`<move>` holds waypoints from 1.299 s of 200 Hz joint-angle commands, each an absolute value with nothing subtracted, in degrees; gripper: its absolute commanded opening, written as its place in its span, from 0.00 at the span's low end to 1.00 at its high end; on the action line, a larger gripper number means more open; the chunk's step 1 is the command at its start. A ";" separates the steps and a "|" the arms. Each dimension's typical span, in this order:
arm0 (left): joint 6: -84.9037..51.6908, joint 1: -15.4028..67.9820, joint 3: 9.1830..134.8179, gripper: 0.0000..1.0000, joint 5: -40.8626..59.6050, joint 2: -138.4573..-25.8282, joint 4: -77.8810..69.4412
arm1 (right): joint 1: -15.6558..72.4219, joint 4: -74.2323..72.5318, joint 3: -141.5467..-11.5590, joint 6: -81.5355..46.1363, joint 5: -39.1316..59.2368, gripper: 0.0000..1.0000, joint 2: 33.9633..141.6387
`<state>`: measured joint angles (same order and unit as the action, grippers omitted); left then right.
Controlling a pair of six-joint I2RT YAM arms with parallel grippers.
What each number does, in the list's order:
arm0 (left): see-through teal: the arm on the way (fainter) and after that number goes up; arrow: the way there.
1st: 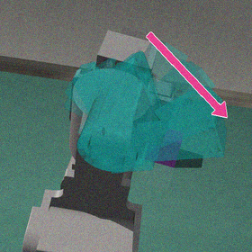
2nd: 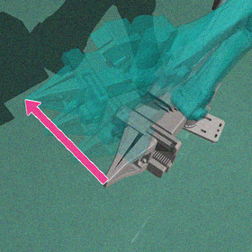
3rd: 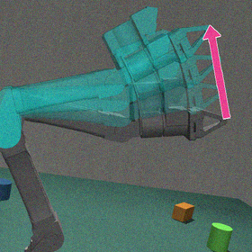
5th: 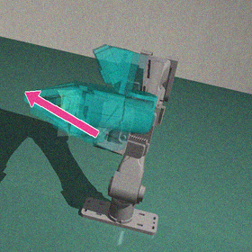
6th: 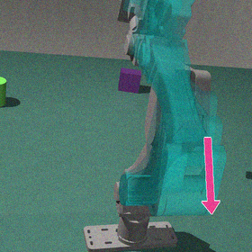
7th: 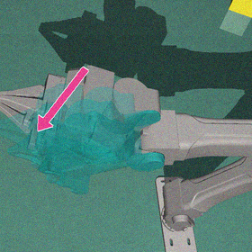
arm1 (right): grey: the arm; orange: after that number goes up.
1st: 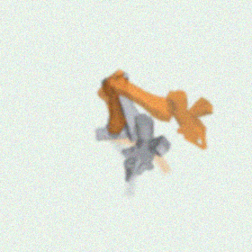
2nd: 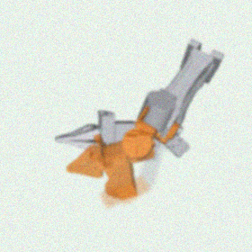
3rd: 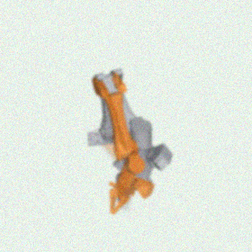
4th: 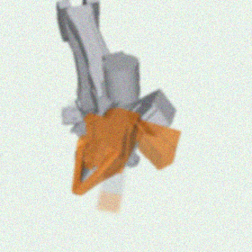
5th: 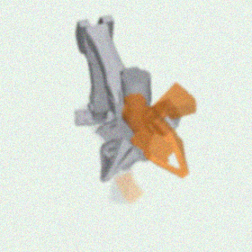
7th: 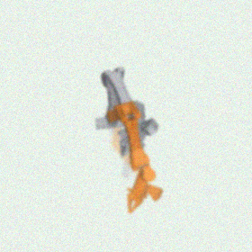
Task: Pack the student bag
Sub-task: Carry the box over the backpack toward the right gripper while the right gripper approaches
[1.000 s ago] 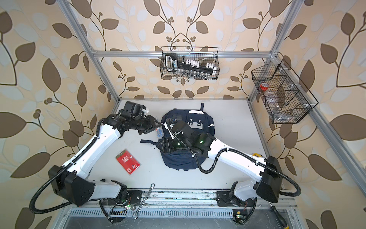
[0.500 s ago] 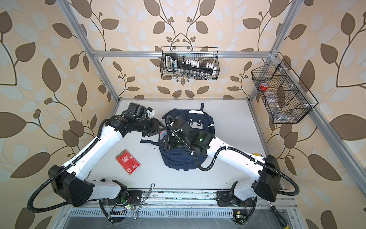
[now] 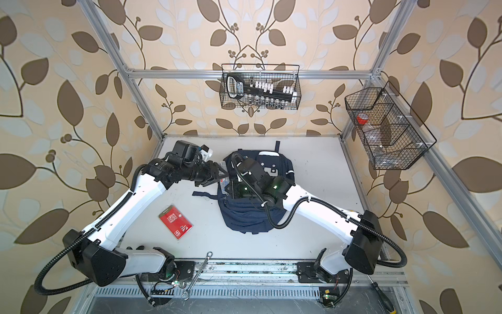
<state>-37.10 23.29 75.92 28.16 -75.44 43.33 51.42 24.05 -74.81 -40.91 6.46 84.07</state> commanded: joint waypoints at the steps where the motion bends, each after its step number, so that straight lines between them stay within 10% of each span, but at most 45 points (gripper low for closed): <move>1: -37.09 23.64 76.88 0.67 27.47 -72.76 42.03 | 50.85 20.87 -73.45 -41.51 7.78 0.00 82.11; 32: -41.08 22.24 76.27 0.85 25.55 -70.86 40.06 | 47.91 15.59 -67.77 -44.58 6.60 0.00 75.18; 120: -71.75 21.92 53.54 0.78 50.53 -64.01 -21.55 | 38.58 -8.67 -55.36 -57.07 24.47 0.00 61.92; 260: -74.35 26.84 52.21 0.39 55.03 -66.05 -35.31 | 38.58 -13.85 -54.96 -60.71 28.76 0.00 62.14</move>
